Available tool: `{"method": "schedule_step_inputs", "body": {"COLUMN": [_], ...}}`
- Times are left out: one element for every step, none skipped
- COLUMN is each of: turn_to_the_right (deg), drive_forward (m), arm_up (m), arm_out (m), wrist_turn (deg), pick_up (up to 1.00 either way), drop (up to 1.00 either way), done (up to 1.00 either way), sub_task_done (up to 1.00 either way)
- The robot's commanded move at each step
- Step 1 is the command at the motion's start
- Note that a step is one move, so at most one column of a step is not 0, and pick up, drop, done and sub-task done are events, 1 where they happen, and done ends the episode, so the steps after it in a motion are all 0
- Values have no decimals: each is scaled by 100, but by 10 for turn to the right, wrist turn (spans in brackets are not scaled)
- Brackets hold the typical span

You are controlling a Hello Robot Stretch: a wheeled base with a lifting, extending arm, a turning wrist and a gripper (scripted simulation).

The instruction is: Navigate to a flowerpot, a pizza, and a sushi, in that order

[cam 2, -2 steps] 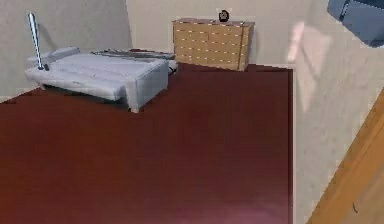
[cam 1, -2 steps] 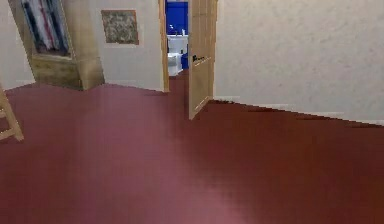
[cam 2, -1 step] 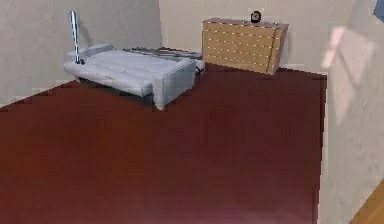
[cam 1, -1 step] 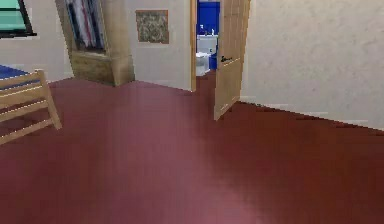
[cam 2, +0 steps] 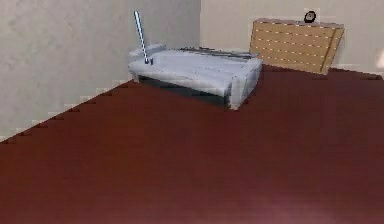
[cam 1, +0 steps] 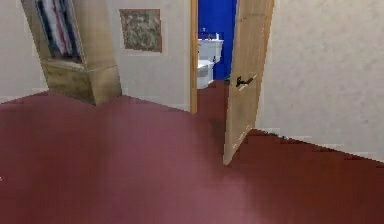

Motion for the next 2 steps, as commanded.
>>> {"method": "schedule_step_inputs", "body": {"turn_to_the_right": [0,-30], "drive_forward": [100,0], "arm_up": [0,0], "arm_out": [0,0], "wrist_turn": [0,0], "pick_up": [0,0], "drop": [0,0], "done": [0,0], "sub_task_done": [0,0]}}
